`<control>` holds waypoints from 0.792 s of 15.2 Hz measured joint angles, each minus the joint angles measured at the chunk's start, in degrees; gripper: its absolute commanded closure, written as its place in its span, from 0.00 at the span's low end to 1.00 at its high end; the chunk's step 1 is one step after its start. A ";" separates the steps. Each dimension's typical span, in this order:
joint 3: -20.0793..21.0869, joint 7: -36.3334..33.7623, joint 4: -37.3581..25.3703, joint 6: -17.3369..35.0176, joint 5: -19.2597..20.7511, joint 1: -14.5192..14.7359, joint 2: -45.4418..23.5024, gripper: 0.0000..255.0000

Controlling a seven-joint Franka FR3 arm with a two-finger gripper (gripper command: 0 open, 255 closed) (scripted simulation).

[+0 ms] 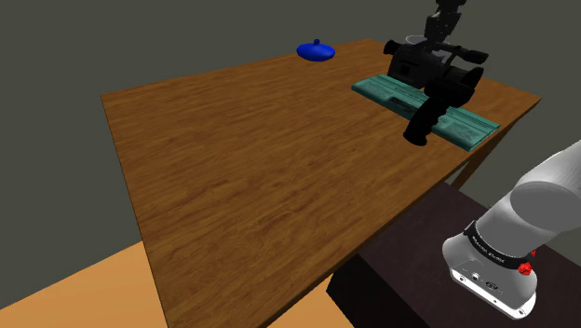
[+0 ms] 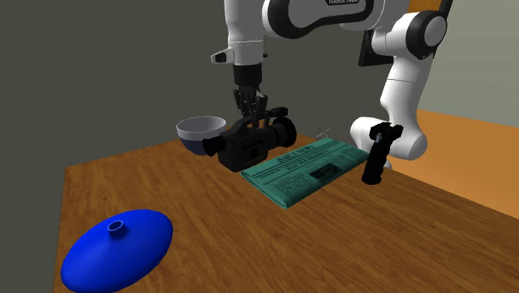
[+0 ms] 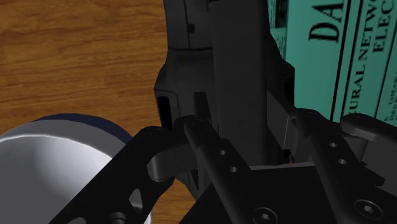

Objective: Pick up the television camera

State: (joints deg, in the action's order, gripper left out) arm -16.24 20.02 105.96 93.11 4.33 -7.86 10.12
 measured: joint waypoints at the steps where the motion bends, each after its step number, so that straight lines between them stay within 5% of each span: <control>1: 0.00 0.00 0.00 -0.01 0.00 0.00 0.00 1.00; 12: 0.15 0.01 -4.09 -3.73 -0.16 0.13 -0.55 1.00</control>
State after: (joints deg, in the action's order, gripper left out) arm -16.09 20.03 101.87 89.38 4.18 -7.73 9.57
